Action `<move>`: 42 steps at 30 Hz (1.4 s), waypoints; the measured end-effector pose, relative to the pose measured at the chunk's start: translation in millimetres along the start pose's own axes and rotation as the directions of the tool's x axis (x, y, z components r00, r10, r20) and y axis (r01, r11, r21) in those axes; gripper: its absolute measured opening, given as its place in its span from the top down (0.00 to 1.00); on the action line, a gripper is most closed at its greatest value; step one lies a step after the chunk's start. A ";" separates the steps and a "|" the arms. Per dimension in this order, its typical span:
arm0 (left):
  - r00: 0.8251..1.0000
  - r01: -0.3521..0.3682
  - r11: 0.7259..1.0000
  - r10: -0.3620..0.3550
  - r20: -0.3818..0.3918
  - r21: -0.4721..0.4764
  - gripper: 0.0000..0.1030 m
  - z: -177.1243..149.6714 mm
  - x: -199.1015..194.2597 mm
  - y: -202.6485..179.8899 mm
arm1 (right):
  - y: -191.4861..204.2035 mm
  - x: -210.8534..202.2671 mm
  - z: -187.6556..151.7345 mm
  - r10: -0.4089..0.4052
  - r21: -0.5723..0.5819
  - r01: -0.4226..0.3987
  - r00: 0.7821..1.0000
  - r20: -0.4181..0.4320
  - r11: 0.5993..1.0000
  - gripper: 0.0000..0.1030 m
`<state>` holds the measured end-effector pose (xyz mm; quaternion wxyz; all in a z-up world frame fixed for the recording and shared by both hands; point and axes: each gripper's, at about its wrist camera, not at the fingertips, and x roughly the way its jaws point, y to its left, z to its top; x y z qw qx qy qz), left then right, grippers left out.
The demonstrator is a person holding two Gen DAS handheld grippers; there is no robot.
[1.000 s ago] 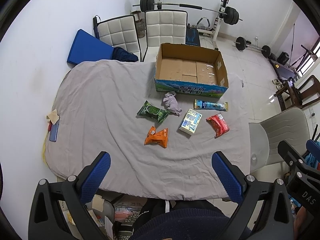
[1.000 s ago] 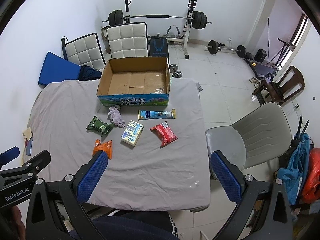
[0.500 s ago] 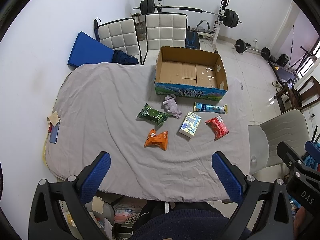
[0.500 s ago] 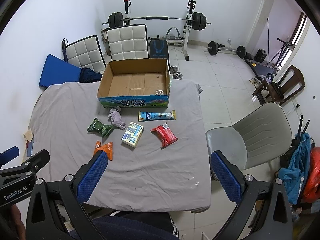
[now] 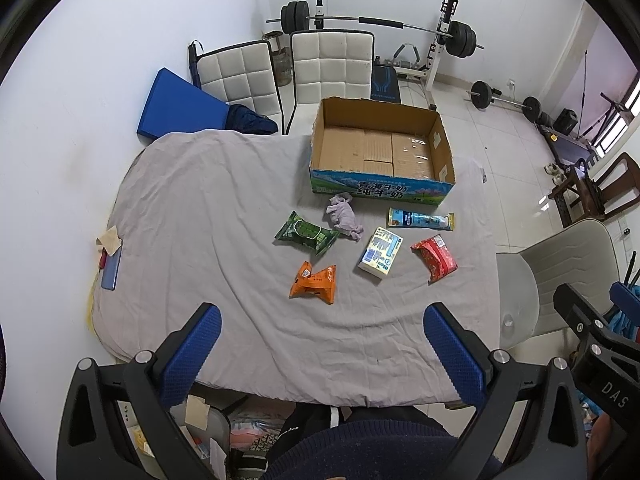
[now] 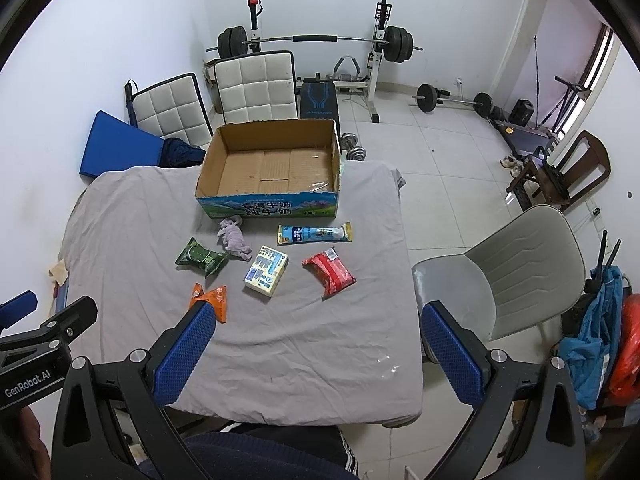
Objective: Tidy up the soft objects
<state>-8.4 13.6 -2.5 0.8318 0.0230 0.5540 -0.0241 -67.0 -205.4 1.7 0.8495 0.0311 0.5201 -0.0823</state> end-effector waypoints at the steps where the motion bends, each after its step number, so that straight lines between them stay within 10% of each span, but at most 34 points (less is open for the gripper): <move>1: 1.000 -0.001 1.000 0.001 0.001 0.000 0.00 0.6 0.0 -0.5 | -0.2 -0.9 0.9 0.002 0.001 -0.002 1.000 0.002 1.000 0.00; 25: 0.999 0.033 0.999 -0.033 0.016 -0.019 0.00 21.3 22.1 -10.1 | -18.8 25.9 3.9 0.002 0.027 -0.002 1.000 -0.004 1.000 0.00; 42: 0.968 0.102 0.990 -0.077 -0.238 0.095 0.01 56.0 277.5 -87.4 | -45.0 349.3 22.5 0.002 -0.091 -0.037 0.933 -0.359 0.995 0.00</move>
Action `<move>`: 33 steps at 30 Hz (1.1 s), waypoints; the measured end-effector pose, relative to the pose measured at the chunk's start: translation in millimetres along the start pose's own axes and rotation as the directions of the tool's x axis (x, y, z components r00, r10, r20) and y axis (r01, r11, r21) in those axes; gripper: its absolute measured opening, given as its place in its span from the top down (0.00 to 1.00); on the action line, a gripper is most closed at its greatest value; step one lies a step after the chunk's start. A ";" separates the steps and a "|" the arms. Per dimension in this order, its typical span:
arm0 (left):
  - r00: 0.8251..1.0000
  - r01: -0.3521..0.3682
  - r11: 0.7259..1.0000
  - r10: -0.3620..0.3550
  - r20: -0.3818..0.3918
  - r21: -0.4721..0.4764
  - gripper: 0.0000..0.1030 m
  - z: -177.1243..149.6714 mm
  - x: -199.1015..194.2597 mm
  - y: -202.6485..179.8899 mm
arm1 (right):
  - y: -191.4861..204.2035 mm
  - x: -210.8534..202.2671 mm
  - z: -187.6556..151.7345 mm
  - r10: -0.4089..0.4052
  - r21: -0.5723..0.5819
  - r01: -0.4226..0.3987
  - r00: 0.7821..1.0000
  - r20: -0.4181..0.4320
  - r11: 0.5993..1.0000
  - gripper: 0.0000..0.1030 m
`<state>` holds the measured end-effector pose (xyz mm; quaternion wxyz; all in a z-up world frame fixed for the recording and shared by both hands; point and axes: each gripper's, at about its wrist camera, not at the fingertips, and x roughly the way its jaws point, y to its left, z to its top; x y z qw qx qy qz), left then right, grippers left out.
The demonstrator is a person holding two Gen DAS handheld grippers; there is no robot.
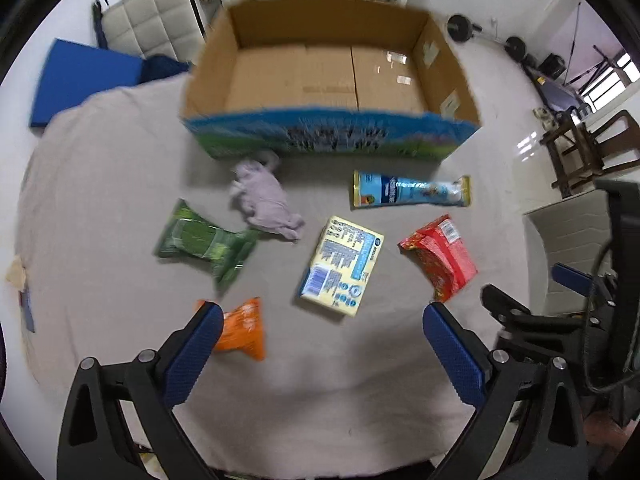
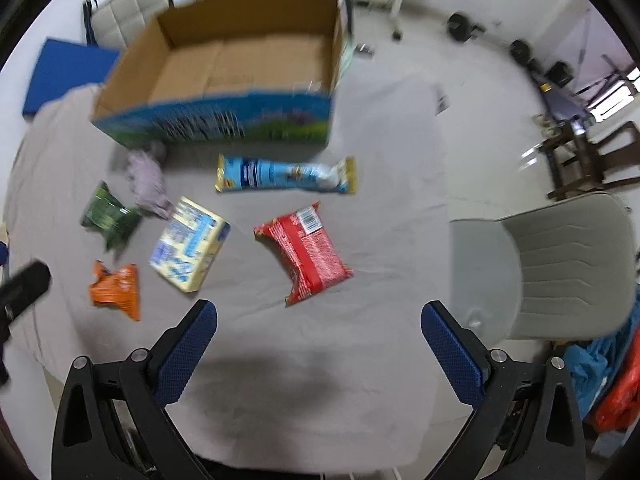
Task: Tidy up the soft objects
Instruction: 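Grasp the yellow milk carton with the left tool while the right tool grasps the red snack pack, then carry the carton with the left tool while the right tool carries the red pack into the box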
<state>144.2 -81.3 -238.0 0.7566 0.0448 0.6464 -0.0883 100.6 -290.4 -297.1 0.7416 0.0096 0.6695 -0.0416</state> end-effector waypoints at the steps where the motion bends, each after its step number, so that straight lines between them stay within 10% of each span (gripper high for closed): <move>1: 1.000 -0.006 1.000 0.006 -0.010 0.009 0.01 2.9 13.2 -3.4 | -1.6 20.0 6.5 0.003 0.000 -0.003 1.000 -0.025 1.000 0.00; 8: 0.992 -0.020 0.999 0.026 -0.121 0.050 0.01 16.4 93.1 -11.9 | -6.7 122.5 33.3 0.046 0.015 -0.044 0.985 -0.166 0.999 0.07; 12: 0.985 -0.022 0.998 0.032 -0.170 0.061 0.01 19.6 120.2 -9.9 | -7.5 158.2 35.7 0.062 0.026 -0.058 0.970 -0.236 0.998 0.35; 19: 0.976 0.066 0.997 -0.071 -0.208 -0.034 0.31 25.4 139.0 -1.0 | -37.6 176.1 27.1 0.181 0.278 -0.099 0.940 -0.289 0.956 0.39; 27: 0.965 0.067 0.977 -0.116 -0.237 -0.204 0.29 17.3 144.6 11.6 | -31.2 194.5 26.4 0.156 0.214 -0.093 0.942 -0.297 0.972 0.39; 33: 0.964 0.025 0.989 -0.063 -0.260 -0.146 0.32 14.4 159.9 7.0 | -26.6 198.2 29.3 0.136 0.208 -0.076 0.946 -0.294 0.975 0.45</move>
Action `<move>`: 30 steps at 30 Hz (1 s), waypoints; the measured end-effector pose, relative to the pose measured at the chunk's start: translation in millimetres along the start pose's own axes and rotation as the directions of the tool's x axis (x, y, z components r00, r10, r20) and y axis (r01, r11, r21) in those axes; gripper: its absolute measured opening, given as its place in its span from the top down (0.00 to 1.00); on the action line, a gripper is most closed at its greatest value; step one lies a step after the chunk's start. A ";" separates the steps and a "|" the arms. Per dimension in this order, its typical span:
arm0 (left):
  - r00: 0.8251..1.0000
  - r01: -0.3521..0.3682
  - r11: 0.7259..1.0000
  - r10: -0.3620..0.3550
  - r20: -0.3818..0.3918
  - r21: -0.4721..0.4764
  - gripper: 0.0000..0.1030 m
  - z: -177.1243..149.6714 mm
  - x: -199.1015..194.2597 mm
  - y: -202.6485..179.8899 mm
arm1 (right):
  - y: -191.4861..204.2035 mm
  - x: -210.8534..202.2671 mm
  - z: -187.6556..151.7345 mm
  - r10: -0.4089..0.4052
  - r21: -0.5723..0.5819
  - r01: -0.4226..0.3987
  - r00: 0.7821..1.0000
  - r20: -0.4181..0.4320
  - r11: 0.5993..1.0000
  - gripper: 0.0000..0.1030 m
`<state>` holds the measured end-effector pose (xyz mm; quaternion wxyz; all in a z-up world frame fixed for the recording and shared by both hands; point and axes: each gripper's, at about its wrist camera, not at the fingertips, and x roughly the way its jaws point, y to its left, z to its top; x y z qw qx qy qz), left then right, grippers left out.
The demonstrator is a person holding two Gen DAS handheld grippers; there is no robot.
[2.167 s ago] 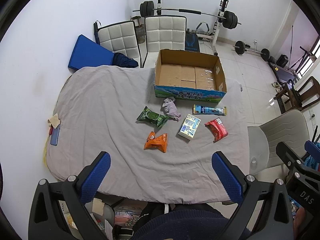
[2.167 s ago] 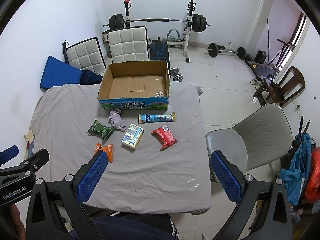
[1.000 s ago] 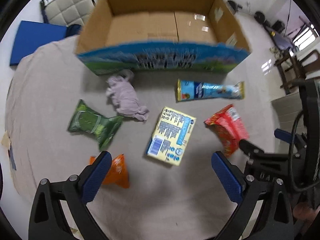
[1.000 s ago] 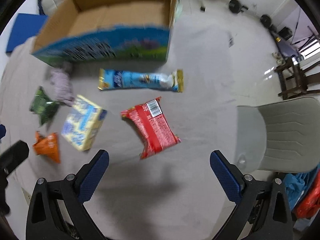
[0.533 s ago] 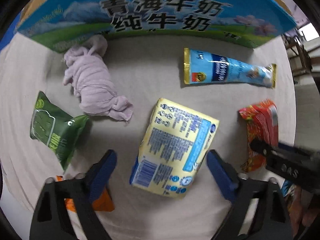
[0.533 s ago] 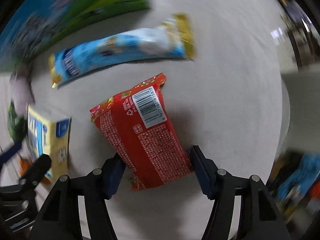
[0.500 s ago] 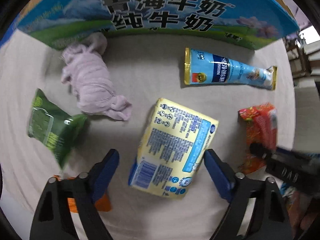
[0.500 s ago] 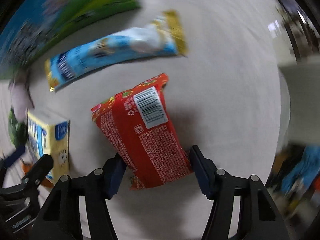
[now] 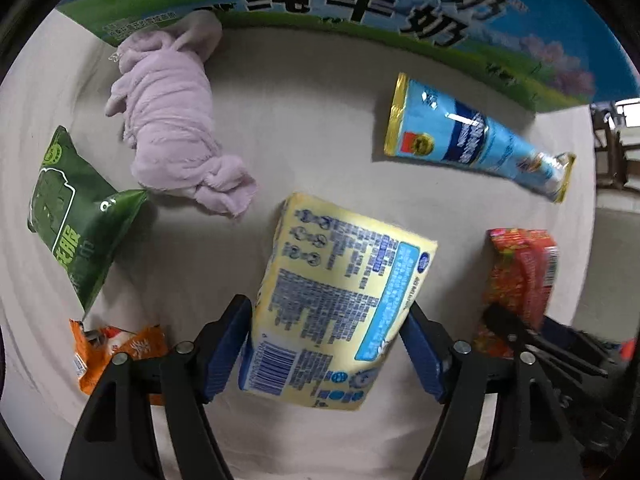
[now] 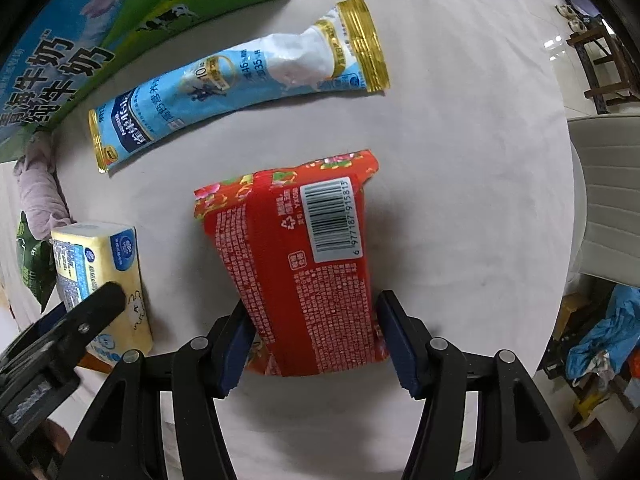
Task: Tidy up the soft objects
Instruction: 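Carry the carton with the left tool while the right tool carries the red pack into the box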
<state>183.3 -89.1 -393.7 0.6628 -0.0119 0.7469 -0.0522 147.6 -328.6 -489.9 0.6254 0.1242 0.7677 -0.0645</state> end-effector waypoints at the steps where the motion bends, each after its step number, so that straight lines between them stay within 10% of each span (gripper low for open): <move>1: 1.000 -0.005 1.000 0.005 0.004 -0.004 0.33 -1.4 1.1 -0.1 | 2.7 -0.1 -6.8 -0.006 -0.003 0.006 1.000 -0.001 1.000 0.46; 17: 0.998 -0.062 0.998 0.062 0.013 0.003 0.37 -31.0 28.7 -17.9 | 46.8 37.6 -20.3 -0.118 -0.094 0.116 0.993 -0.012 0.989 0.43; 30: 0.985 -0.043 0.999 0.037 0.169 0.031 0.41 -63.6 -45.1 -27.2 | 30.6 3.5 -58.7 -0.036 -0.103 0.039 0.999 0.031 0.994 0.54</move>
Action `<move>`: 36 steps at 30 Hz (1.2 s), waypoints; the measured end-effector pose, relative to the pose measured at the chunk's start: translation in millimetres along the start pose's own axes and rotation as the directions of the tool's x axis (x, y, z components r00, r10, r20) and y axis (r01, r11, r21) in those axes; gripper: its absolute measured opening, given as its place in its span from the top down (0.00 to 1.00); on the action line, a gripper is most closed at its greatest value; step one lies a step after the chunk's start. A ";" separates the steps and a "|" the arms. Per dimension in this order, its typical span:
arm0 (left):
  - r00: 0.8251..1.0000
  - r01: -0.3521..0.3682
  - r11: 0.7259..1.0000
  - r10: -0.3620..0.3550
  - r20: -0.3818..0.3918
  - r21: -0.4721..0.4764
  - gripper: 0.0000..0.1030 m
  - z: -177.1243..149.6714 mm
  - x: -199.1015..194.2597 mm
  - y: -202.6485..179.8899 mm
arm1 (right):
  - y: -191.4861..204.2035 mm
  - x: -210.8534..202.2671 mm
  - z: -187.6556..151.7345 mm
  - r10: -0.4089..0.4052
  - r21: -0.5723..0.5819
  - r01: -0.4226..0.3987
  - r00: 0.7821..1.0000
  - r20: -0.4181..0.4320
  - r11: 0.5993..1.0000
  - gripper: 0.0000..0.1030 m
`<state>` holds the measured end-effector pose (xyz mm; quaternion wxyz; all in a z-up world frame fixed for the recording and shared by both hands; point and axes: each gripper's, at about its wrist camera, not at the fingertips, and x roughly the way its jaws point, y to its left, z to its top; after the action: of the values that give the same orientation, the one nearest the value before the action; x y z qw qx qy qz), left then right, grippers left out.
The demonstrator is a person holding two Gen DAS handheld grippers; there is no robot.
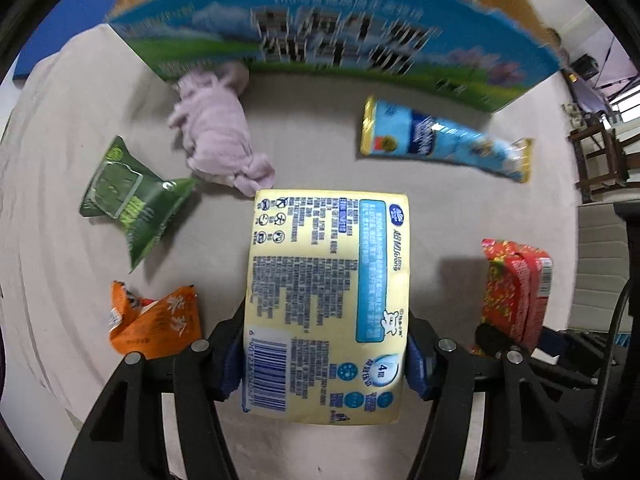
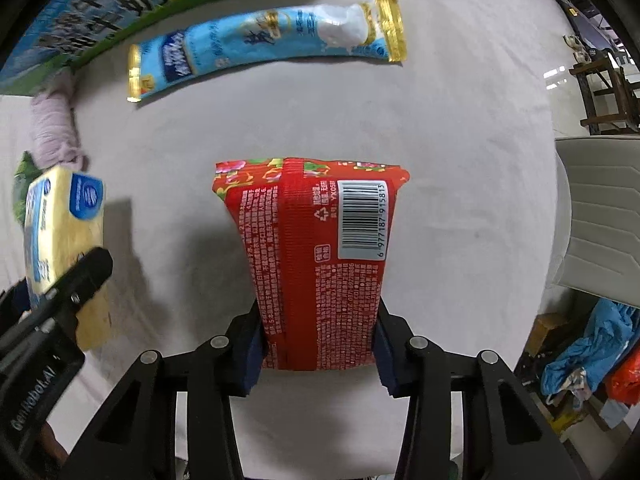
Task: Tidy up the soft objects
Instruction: 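Carry the carton with the left tool while the right tool carries the red pack into the box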
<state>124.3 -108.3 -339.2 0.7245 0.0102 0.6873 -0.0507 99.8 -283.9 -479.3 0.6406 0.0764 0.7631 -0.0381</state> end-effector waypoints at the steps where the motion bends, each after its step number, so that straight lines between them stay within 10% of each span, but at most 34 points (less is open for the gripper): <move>1: 1.000 0.009 1.000 -0.009 0.010 -0.001 0.41 -0.1 -8.7 2.7 | -1.4 -6.9 -5.1 0.010 -0.003 -0.010 1.000 0.012 1.000 0.54; 7: 0.994 0.067 0.998 -0.067 0.090 0.004 0.41 8.6 -79.0 1.4 | -7.1 -60.0 -20.9 0.066 -0.046 -0.062 0.992 0.105 0.997 0.54; 19: 0.956 0.217 0.975 -0.224 0.188 0.056 0.41 140.3 -159.8 -6.6 | -8.3 -211.5 30.7 0.165 -0.102 -0.141 0.943 0.290 0.985 0.55; 26: 0.959 0.234 0.971 -0.239 0.153 0.049 0.41 245.4 -131.7 11.9 | 15.9 -226.8 128.4 0.133 -0.067 -0.117 0.936 0.326 0.991 0.55; 36: 0.960 0.278 0.960 -0.279 -0.034 -0.023 0.41 351.1 -27.0 18.3 | 56.0 -138.9 281.0 0.095 -0.052 -0.084 0.964 0.249 0.995 0.55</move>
<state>473.8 -118.1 -293.9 0.6973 -0.0920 0.6957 -0.1457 405.5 -281.9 -390.0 0.7346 0.0922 0.6722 -0.0029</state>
